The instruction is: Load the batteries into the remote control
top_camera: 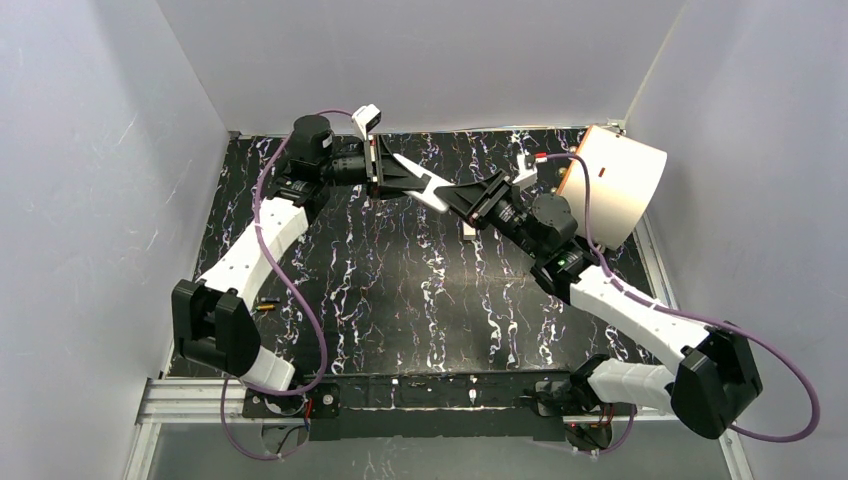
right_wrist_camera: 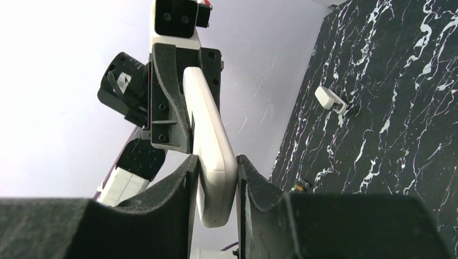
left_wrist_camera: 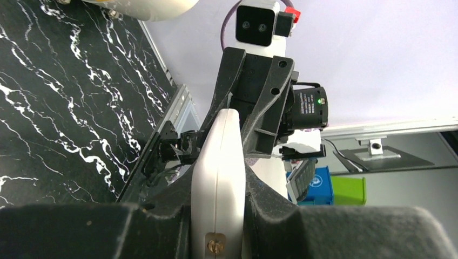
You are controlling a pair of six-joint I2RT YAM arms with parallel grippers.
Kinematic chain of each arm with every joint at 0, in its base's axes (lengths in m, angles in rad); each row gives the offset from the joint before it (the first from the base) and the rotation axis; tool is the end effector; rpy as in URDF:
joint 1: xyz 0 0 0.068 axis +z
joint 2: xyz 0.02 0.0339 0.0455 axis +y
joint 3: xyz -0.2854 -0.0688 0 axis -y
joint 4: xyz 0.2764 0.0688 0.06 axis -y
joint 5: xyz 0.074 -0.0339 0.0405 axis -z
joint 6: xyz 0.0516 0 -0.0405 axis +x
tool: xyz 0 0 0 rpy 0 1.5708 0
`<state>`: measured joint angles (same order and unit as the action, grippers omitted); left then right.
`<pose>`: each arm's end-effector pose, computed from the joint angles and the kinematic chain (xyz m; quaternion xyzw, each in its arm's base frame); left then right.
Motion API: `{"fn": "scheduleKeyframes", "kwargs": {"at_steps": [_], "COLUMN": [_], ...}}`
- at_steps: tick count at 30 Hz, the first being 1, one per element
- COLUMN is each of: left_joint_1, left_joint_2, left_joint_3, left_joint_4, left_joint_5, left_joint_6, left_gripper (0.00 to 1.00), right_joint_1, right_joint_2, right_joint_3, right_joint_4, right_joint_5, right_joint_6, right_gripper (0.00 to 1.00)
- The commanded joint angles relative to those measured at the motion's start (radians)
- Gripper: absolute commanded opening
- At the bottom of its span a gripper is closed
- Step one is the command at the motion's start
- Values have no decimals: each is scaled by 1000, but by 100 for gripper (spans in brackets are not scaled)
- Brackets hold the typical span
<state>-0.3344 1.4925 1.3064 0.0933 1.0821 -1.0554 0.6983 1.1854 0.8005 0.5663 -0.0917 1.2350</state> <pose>0.3423 -0.1672 0.3967 0.1011 0.7152 -0.6621 0.1997 0.2380 0.2060 0.3524 0.1356 0.6259 0.6483 0.4118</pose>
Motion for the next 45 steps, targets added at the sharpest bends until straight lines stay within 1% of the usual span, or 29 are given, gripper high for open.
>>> {"fn": "scheduleKeyframes", "kwargs": {"at_steps": [1,2,3,4,5,7,9,10,14,16,18,20,22,25,27,28,34,41,42,45], "left_joint_1": [-109,-98,-88,-79,-69,-46,-39,-37,-35,-35,-35,-34,-35,-35,-35,-35,-34,-34,-34,-34], "left_joint_2": [-24,-21,-18,-15,-13,-11,-11,-14,-41,-52,-63,-74,-87,-107,-111,-113,-129,-141,-141,-147], "left_joint_3": [48,56,62,65,66,57,42,36,5,2,2,0,-8,-24,-31,-32,-40,-46,-46,-51], "left_joint_4": [-30,-30,-30,-30,-32,-35,-33,-33,-56,-121,-188,-241,-265,-264,-268,-274,-288,-290,-291,-290], "left_joint_5": [154,157,161,165,172,192,227,241,266,264,255,246,242,248,251,251,257,254,254,256], "left_joint_6": [6,10,14,16,21,40,53,63,128,187,246,299,333,353,365,370,405,411,410,411], "left_gripper": [0,0,0,0,0,0,0,0,0,0,0,0,0,0,0,0,0,0,0,0], "right_joint_1": [23,9,-11,-33,-58,-110,-152,-167,-179,-178,-179,-179,-179,-179,-177,-177,-157,-89,-83,-76], "right_joint_2": [-31,-48,-65,-82,-96,-134,-147,-136,-38,-3,25,52,73,102,115,121,158,218,224,238], "right_joint_3": [54,47,44,39,35,32,46,62,243,297,347,389,406,410,415,419,424,430,430,428], "right_joint_4": [-59,-82,-110,-126,-147,-190,-216,-230,-485,-543,-637,-719,-764,-761,-757,-759,-722,-704,-701,-683], "right_joint_5": [-120,-133,-153,-187,-223,-299,-399,-463,-721,-830,-900,-931,-938,-976,-994,-1000,-1008,-971,-965,-955], "right_joint_6": [-95,-94,-96,-105,-121,-160,-210,-241,-478,-542,-611,-678,-714,-713,-712,-712,-692,-687,-687,-670], "right_gripper": [13,29,48,62,72,83,90,91,91,90,88,82,72,55,48,46,45,45,44,34]}}
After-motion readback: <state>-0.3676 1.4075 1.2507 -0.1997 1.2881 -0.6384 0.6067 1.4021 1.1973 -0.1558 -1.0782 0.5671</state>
